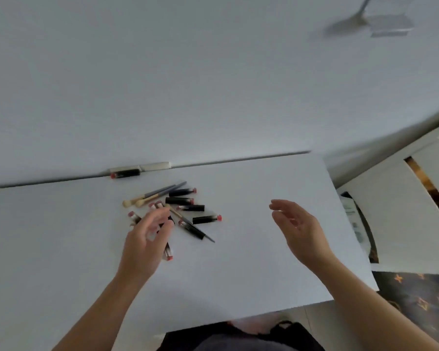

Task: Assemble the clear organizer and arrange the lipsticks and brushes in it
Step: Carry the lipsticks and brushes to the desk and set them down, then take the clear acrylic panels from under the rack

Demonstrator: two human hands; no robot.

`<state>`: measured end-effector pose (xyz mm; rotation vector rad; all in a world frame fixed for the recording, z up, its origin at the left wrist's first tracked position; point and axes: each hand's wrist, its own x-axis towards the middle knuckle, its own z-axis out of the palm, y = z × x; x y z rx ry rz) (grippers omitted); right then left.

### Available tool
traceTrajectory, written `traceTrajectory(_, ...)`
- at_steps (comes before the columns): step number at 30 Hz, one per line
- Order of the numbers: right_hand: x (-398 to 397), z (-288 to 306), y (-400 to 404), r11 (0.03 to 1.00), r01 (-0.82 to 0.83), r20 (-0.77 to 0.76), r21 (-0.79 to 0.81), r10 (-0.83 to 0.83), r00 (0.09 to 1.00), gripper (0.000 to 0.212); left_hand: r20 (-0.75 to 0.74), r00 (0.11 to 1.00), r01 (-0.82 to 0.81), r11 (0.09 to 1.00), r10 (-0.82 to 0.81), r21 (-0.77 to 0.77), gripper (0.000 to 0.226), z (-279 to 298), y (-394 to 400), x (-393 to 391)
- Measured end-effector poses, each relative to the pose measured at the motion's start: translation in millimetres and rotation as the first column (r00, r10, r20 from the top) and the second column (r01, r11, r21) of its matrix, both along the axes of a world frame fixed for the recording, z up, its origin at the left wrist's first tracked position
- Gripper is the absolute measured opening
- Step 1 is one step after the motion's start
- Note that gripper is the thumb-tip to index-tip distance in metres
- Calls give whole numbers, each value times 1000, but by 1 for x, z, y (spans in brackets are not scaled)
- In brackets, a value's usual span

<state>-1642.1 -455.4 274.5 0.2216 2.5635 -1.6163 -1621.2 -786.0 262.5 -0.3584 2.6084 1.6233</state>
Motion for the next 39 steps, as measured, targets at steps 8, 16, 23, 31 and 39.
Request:
traceTrajectory(8, 135, 38, 117, 836, 380, -32, -397, -426, 904, 24, -41, 994, 106, 909, -98, 403, 25, 35, 136, 25)
traceTrajectory(16, 321, 17, 226, 481, 715, 48, -507, -813, 580, 26, 86, 898, 330, 788, -432, 520, 32, 30, 324, 101)
traceTrajectory(23, 456, 14, 239, -7, 872, 133, -490, -989, 67, 26, 149, 520, 684, 514, -841, 518, 25, 31, 477, 168)
traceTrajectory(31, 536, 1, 184, -598, 679, 263, -426, -800, -539, 26, 196, 29, 820, 136, -980, 556, 27, 18, 607, 238)
traceTrajectory(39, 528, 2, 146, -871, 272, 323, -409, -417, -850, 16, 194, -342, 808, -182, -920, 560, 32, 2, 689, 265)
